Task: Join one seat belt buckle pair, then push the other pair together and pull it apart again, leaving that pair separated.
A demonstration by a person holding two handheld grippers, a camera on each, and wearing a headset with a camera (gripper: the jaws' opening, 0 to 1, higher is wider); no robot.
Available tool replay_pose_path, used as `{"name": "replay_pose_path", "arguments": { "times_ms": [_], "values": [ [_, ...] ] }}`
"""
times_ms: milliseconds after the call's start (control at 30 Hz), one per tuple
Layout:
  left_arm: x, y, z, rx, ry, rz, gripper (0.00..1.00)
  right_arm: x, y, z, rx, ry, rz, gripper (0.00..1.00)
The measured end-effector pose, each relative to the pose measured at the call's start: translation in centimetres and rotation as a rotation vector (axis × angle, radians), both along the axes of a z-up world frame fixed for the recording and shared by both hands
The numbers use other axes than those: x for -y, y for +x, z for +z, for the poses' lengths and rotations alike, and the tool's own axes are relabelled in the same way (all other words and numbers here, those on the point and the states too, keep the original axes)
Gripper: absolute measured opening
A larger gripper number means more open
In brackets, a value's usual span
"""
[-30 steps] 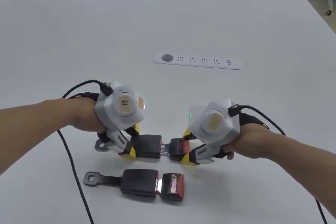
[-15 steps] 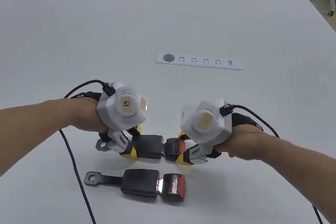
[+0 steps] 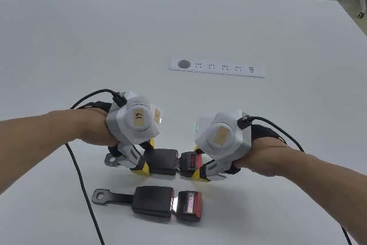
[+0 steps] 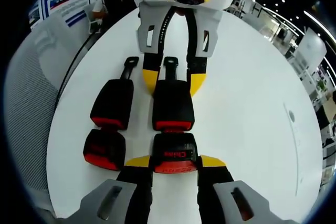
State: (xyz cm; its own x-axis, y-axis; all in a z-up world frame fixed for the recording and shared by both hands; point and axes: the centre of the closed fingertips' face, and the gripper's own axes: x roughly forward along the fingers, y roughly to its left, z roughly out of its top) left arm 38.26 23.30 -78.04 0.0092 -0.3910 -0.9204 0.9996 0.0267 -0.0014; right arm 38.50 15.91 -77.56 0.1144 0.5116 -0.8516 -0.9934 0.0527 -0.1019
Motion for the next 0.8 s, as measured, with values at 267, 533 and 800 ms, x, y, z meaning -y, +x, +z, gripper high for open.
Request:
{"name": "replay_pose_path", "arguments": {
  "times_ms": [267,533,800],
  "values": [
    [0.0,0.0,0.0,-0.002,0.003,0.009,0.31,0.0,-0.1,0.1,-0.009,0.008,-0.006,0.28],
    [-0.2,0.2,-0.1,-0.006,0.015,0.013,0.31,0.6,0.0,0.0,-0.003,-0.006,0.018,0.29],
    [-0.1,0.1,0.0,-0.013,0.019,0.028,0.31,1.8,-0.3,0.0,-0.012,-0.006,0.001,0.29]
  ]
}}
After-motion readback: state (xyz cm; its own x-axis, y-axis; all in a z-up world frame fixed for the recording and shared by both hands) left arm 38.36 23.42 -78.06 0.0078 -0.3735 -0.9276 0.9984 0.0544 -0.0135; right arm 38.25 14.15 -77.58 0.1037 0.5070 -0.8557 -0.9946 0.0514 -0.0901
